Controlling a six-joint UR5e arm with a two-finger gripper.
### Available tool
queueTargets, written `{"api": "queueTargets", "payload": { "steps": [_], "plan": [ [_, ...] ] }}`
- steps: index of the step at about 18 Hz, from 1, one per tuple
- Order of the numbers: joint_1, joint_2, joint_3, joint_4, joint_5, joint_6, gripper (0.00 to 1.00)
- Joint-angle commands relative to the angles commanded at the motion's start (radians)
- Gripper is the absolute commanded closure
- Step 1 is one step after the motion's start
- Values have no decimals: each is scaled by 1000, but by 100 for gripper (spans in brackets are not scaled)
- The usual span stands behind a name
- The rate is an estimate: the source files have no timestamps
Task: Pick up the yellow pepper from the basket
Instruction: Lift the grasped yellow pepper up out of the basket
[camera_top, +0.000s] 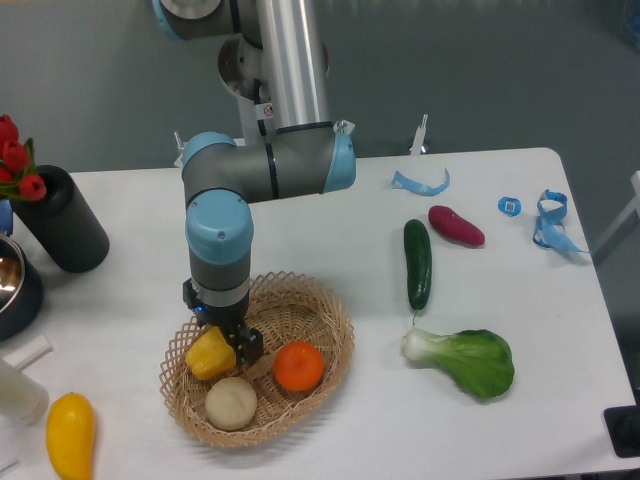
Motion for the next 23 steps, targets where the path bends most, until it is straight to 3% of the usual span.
{"api": "queueTargets", "payload": {
  "steps": [4,6,10,13,19,23],
  "plan": [
    [0,6,3,-2,0,-2,66],
    [2,12,5,-2,0,-2,70],
    [8,57,12,0,-3,-2,70],
    [52,109,38,0,-21,-2,70],
    [216,182,93,0,-280,-21,70],
    [265,181,164,0,-304,-83,70]
  ]
}}
